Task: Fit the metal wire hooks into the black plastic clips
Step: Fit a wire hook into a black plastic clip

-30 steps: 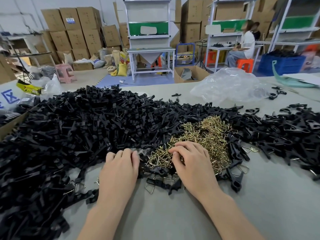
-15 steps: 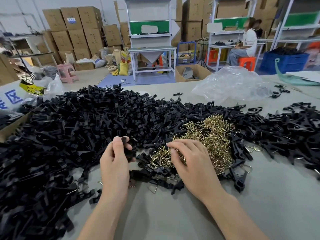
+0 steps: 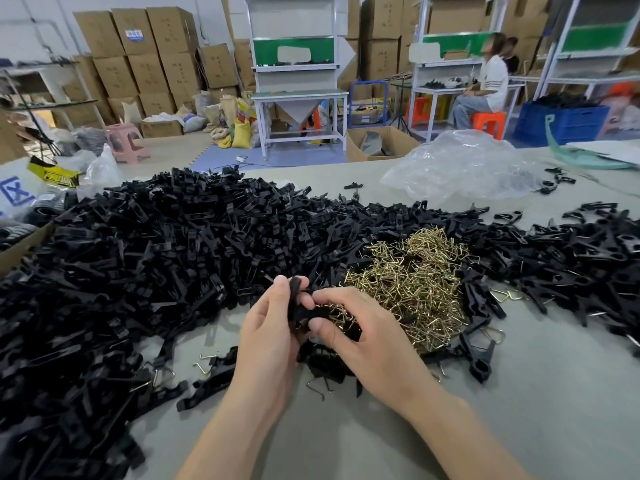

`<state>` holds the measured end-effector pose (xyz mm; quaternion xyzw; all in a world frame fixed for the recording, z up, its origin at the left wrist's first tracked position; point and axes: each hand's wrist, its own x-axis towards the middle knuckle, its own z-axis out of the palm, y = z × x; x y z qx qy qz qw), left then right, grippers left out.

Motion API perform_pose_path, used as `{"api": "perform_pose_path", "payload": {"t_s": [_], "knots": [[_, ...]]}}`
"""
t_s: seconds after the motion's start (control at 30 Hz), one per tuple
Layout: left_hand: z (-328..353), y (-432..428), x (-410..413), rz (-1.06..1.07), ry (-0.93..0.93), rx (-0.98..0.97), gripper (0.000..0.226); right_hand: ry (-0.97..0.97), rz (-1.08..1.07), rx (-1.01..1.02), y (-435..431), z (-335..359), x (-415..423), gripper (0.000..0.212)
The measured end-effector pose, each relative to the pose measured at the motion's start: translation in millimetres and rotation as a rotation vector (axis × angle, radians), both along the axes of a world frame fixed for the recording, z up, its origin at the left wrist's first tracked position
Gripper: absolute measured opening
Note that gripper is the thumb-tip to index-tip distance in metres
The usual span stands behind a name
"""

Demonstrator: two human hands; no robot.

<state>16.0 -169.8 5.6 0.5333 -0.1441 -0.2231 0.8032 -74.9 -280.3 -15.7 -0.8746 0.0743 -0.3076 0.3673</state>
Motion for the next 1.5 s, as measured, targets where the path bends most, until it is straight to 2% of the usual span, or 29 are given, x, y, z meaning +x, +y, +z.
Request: {"api": "perform_pose_path", "payload": {"t_s": [0.1,0.37,0.53,0.7,0.87,1.07,1.27,1.33,1.5], "knots": [[-3.2,0.3,-1.2,0.005,-0.099,0.054,0.036,-0.002,-0.011,0.103,-1.2,-0.8,0.0,0.020],[-3.5,2.8,4.5,0.085,-0.121,0.097,0.036,0.033,-0.062,0.088,-2.3,-2.3,-0.6,0.018],[-4.7,2.9,3.0,0.105,-0.210,0.149,0.035,0.026,-0.044,0.115,-0.6,1.1,-2.2,0.017],[-4.2,2.6,0.9,0.099,-0.318,0.195,0.031,-0.027,0.040,0.324,0.4,7.4,-3.8,0.013],[-5.3,1.9,-3.7,0.061,-0.452,0.252,0.029,-0.079,0.054,0.440,-3.2,10.9,-2.8,0.026],[-4.3,3.0,-0.8,0.169,-0.392,0.203,0.030,-0.202,0.031,0.583,-10.6,14.2,-4.0,0.036],[-1.0,2.3,1.5,0.068,-0.141,0.091,0.039,-0.421,0.108,1.160,-22.4,19.8,-4.2,0.036],[-0.1,1.6,-0.8,0.008,-0.121,0.065,0.037,-0.428,0.109,1.211,-23.7,20.5,-3.6,0.035],[-1.1,3.2,-0.4,-0.061,-0.136,-0.003,0.027,-0.397,0.092,1.187,-21.4,20.6,-2.2,0.028]]}}
